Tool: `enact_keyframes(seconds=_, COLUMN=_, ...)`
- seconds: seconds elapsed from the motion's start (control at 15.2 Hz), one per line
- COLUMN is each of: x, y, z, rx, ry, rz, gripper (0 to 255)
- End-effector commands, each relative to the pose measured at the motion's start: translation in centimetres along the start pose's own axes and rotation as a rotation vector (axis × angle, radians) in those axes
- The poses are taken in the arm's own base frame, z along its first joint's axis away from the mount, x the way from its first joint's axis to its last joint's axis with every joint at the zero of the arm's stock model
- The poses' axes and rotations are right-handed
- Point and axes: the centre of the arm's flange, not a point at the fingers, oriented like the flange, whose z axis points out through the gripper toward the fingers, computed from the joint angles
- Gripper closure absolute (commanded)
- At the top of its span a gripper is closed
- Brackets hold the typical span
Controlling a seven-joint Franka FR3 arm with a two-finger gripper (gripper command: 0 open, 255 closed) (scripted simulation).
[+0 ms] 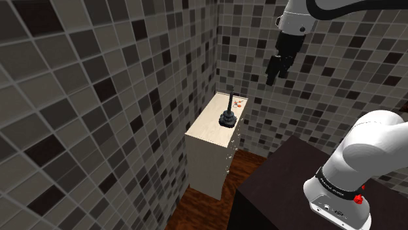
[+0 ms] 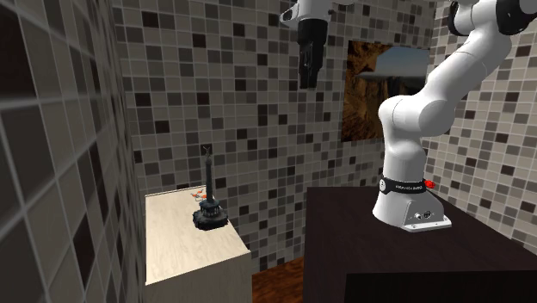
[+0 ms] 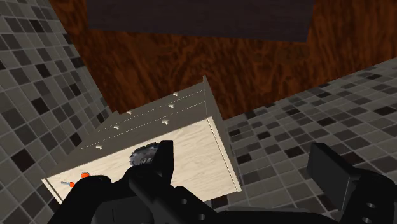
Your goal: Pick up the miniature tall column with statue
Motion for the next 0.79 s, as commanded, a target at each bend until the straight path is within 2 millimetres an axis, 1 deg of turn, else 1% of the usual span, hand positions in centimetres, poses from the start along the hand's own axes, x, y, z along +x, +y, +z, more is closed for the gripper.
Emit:
enact_keyframes(seconds=0.0, x=0.0, y=0.0, z=0.0, rx=0.000, ry=0.000, rz=0.000, gripper=0)
enact_keyframes(seconds=0.73, x=12.5, y=7.4, z=6.0, rx=0.055, ry=-0.063, rz=0.047, gripper=0)
